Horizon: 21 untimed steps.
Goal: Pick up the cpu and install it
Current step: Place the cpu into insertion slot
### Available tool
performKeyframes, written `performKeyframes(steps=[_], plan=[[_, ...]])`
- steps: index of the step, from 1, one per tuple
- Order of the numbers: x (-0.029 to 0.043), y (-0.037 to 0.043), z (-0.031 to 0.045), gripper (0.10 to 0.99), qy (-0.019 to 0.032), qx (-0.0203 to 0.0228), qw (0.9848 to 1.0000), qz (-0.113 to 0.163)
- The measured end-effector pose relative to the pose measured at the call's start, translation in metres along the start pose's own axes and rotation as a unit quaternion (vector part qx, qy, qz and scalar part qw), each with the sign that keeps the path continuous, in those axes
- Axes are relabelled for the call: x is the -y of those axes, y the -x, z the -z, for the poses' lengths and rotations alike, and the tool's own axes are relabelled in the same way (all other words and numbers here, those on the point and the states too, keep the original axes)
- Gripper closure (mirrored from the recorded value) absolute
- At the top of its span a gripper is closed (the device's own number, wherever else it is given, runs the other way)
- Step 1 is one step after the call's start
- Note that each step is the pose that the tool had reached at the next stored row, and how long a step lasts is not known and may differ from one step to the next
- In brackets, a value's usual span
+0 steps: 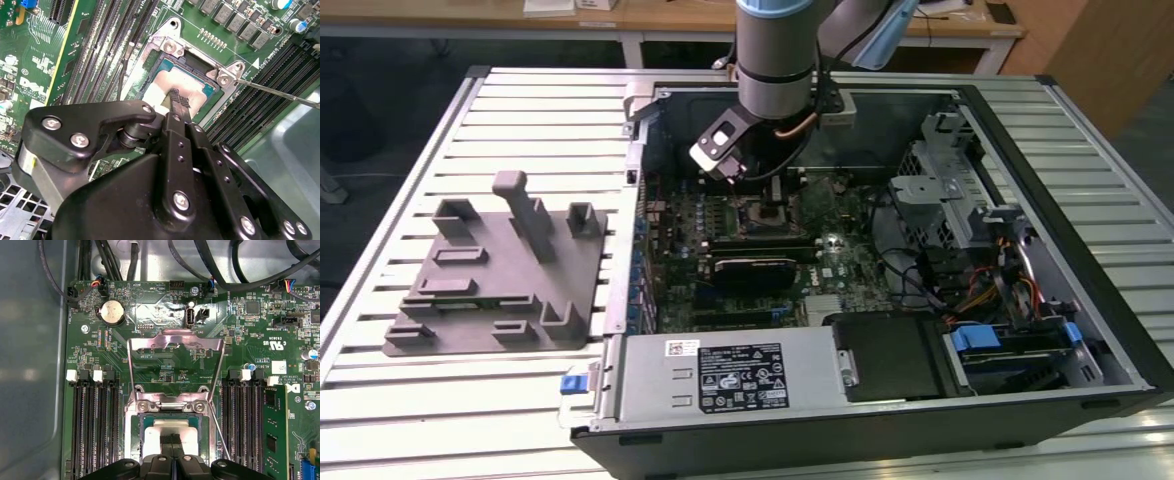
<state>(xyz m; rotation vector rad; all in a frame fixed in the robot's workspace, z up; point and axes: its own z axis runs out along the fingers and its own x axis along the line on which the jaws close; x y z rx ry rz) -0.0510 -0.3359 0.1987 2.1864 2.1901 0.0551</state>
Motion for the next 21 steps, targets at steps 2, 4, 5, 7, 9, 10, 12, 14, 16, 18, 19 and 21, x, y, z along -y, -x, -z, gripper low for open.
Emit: performKeyframes(steps=[2, 4, 5, 7, 9, 10, 12, 14, 16, 18, 19, 21], plan=[[0.0, -0.0001, -0.0002, 0.98, 0.0, -0.0001, 1.0, 0.0], [0.0, 0.0, -0.0003, 0.98, 0.0001, -0.0001, 1.0, 0.0], [0.0, 0.0, -0.0003, 0.98, 0.0001, -0.0001, 1.0, 0.0], [-0.0001, -0.0001, 0.0001, 0.98, 0.0003, -0.0004, 1.0, 0.0], [-0.0003, -0.0002, 0.0022, 0.98, 0.0004, -0.0005, 1.0, 0.0], [-0.0003, -0.0001, 0.004, 0.98, 0.0001, -0.0002, 1.0, 0.0], [-0.0005, 0.0, 0.0079, 0.98, 0.0002, -0.0002, 1.0, 0.0], [-0.0008, 0.0, 0.0129, 0.98, 0.0003, -0.0002, 1.0, 0.0], [-0.0011, 0.0, 0.0184, 0.98, 0.0004, -0.0002, 1.0, 0.0], [-0.0015, 0.0001, 0.0244, 0.98, 0.0006, -0.0002, 1.0, 0.0], [-0.0017, 0.0001, 0.0279, 0.98, 0.0007, -0.0002, 1.0, 0.0], [-0.0021, 0.0002, 0.0349, 0.98, 0.0009, -0.0002, 1.0, 0.0]])
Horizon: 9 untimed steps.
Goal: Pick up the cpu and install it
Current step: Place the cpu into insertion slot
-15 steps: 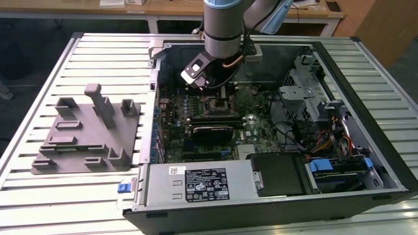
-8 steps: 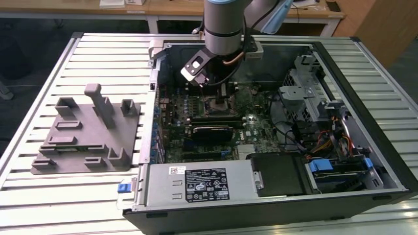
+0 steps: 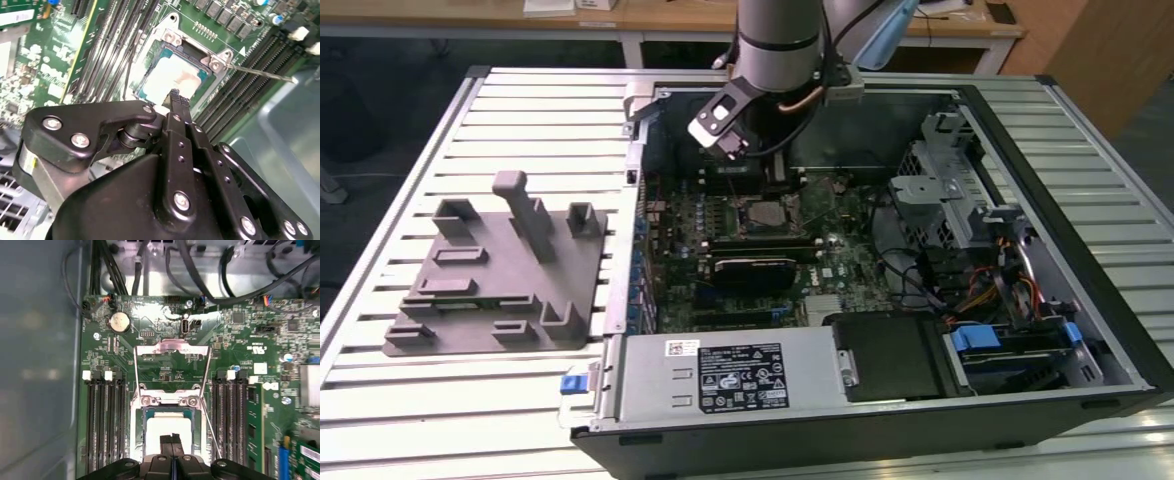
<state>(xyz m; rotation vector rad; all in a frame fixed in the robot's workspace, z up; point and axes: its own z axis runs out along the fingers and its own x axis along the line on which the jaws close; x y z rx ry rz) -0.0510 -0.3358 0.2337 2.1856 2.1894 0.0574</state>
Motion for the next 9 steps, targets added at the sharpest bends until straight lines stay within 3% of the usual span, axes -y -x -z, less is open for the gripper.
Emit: performKeyframes(steps=[5, 9], plan=[[-0.0008, 0.0, 0.0139, 0.98, 0.0006, 0.0, 1.0, 0.0], [-0.001, 0.0, 0.0166, 0.98, 0.0007, 0.0, 1.0, 0.0]])
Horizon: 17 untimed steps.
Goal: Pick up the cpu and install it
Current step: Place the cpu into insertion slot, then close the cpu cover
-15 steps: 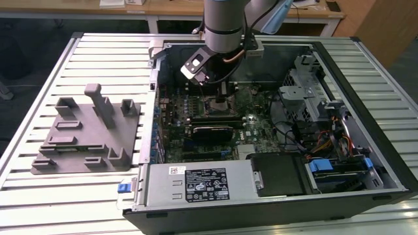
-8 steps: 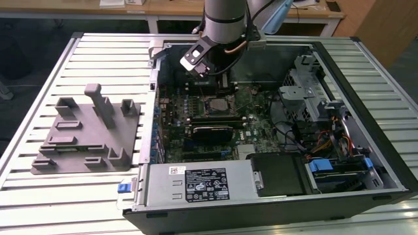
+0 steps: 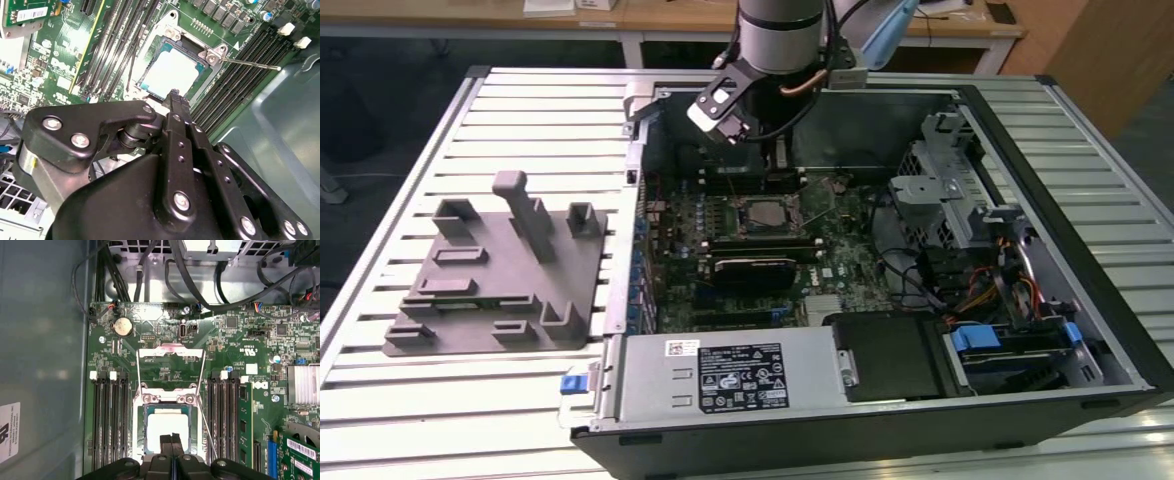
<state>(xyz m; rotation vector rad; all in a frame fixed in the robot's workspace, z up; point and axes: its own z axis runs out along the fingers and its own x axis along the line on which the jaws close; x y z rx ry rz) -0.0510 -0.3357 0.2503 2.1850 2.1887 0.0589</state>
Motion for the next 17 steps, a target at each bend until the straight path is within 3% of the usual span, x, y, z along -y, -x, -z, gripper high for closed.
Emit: performKeyframes(steps=[9, 17], plan=[[0.0, 0.0, 0.0002, 0.98, 0.0003, 0.0001, 1.0, 0.0], [-0.0004, 0.0001, 0.0063, 0.98, 0.0003, 0.0, 1.0, 0.0]])
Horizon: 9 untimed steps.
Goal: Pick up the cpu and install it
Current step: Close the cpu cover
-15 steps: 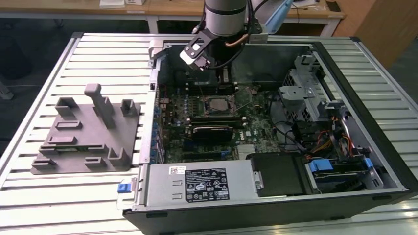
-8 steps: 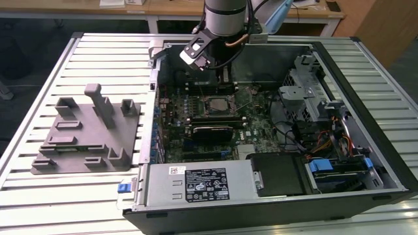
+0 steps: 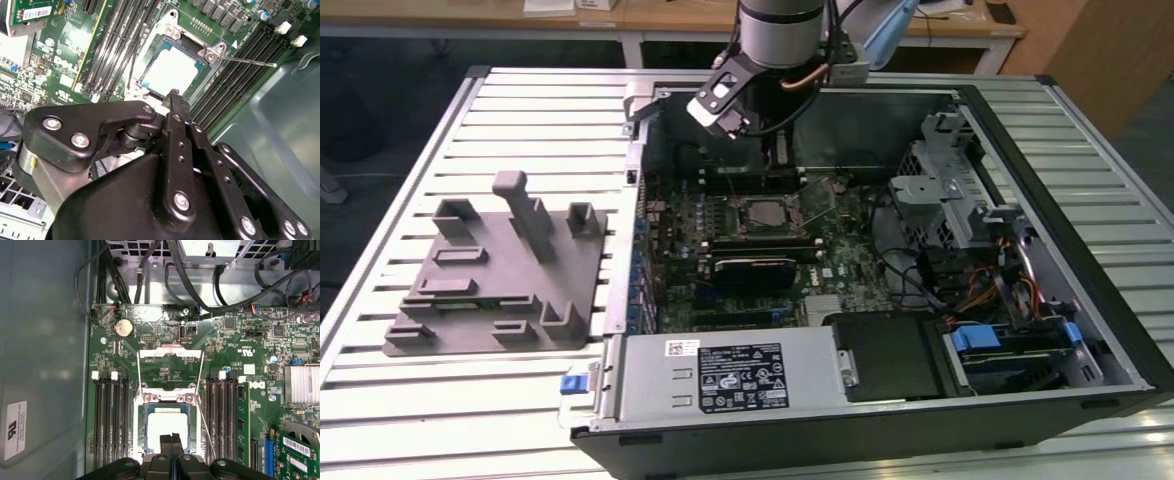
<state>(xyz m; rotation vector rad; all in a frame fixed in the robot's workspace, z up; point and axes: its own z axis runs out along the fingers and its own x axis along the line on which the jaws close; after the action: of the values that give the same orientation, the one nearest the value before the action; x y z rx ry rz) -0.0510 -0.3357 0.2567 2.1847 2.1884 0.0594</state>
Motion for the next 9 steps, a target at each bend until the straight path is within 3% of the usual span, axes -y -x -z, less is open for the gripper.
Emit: performKeyframes(steps=[9], plan=[[-0.0003, 0.0, 0.005, 0.98, 0.0, 0.0, 1.0, 0.0]])
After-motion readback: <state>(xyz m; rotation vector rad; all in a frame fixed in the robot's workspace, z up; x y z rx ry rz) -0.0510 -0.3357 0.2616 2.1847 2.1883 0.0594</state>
